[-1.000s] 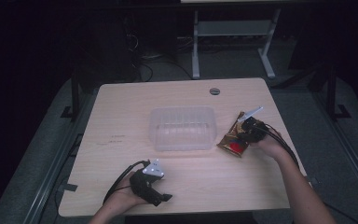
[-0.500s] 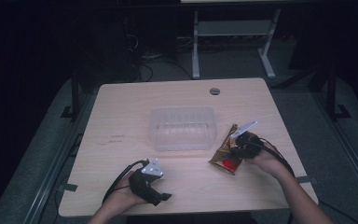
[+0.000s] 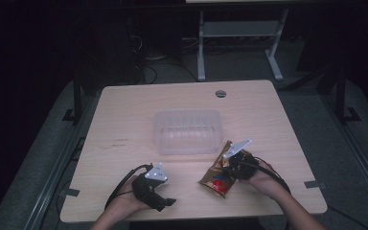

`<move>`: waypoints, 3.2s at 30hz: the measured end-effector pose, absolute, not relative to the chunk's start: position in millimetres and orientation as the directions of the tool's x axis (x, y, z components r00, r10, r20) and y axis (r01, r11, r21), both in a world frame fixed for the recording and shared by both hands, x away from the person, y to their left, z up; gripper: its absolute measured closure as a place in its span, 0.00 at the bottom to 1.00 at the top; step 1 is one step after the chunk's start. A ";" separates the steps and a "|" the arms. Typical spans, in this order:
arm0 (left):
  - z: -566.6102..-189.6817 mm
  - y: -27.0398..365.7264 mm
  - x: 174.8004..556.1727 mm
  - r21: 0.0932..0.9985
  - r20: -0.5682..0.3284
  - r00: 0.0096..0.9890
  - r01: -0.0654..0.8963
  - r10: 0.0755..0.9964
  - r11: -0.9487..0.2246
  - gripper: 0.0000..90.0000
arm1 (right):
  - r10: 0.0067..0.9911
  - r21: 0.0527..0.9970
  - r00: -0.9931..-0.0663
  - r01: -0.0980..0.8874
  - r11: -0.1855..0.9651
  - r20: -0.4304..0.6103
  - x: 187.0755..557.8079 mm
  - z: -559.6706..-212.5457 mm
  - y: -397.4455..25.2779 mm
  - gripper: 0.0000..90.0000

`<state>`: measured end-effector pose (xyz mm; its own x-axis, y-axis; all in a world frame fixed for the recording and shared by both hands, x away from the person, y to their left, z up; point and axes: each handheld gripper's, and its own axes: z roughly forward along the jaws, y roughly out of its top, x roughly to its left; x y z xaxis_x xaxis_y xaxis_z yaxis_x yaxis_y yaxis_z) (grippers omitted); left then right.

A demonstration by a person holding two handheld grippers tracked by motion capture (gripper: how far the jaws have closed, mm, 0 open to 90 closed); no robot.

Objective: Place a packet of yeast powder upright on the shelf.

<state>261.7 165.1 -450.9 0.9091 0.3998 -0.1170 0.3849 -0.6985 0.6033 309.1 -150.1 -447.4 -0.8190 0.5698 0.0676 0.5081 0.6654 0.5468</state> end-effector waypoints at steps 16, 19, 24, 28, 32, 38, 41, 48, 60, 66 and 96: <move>-450.2 165.7 262.3 0.603 -0.114 0.908 0.385 0.403 -0.698 0.20 | 0.550 0.552 -0.833 0.489 0.675 0.065 289.4 -441.7 -164.1 1.00; -450.2 165.3 261.5 0.605 -0.113 0.909 0.383 0.401 -0.698 0.20 | 0.543 0.538 -0.837 0.491 0.685 0.071 290.7 -446.1 -159.1 1.00; -450.1 166.6 262.8 0.606 -0.113 0.907 0.386 0.405 -0.696 0.20 | 0.497 0.546 -0.864 0.454 0.704 0.078 290.2 -449.3 -144.5 1.00; -448.5 169.4 263.2 0.610 -0.111 0.905 0.389 0.412 -0.690 0.20 | 0.458 0.555 -0.885 0.424 0.716 0.086 290.4 -450.9 -127.3 1.00; -448.2 171.1 263.5 0.613 -0.106 0.903 0.389 0.416 -0.687 0.20 | 0.424 0.557 -0.903 0.389 0.734 0.073 291.0 -451.5 -108.5 1.00; -443.7 172.7 261.7 0.644 -0.112 0.898 0.391 0.425 -0.657 0.25 | 0.450 0.596 -0.888 0.413 0.689 0.095 289.1 -439.9 -113.7 1.00; -439.9 173.2 261.8 0.666 -0.112 0.895 0.390 0.433 -0.635 0.32 | 0.495 0.620 -0.860 0.457 0.637 0.126 286.7 -430.5 -129.8 0.87; -426.1 162.9 267.6 0.679 -0.095 0.893 0.382 0.441 -0.627 0.68 | 0.580 0.633 -0.798 0.536 0.559 0.163 287.7 -422.4 -166.5 0.61; -414.5 112.1 290.8 0.678 -0.081 0.928 0.318 0.363 -0.662 0.99 | 0.672 0.607 -0.708 0.636 0.476 0.215 286.7 -428.1 -217.8 0.40; -422.6 81.2 306.6 0.666 -0.085 0.940 0.301 0.332 -0.682 0.99 | 0.684 0.605 -0.686 0.662 0.442 0.250 292.4 -433.9 -226.7 0.34; -455.4 49.4 327.7 0.601 -0.126 0.932 0.344 0.340 -0.721 1.00 | 0.628 0.570 -0.678 0.708 0.418 0.381 317.3 -449.8 -189.3 0.24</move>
<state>327.7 49.4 -455.4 0.9319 0.3401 -0.1259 0.3444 -0.7212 0.6010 317.3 -189.3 -449.8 -0.6780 0.6284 0.3813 0.7077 0.4180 0.5696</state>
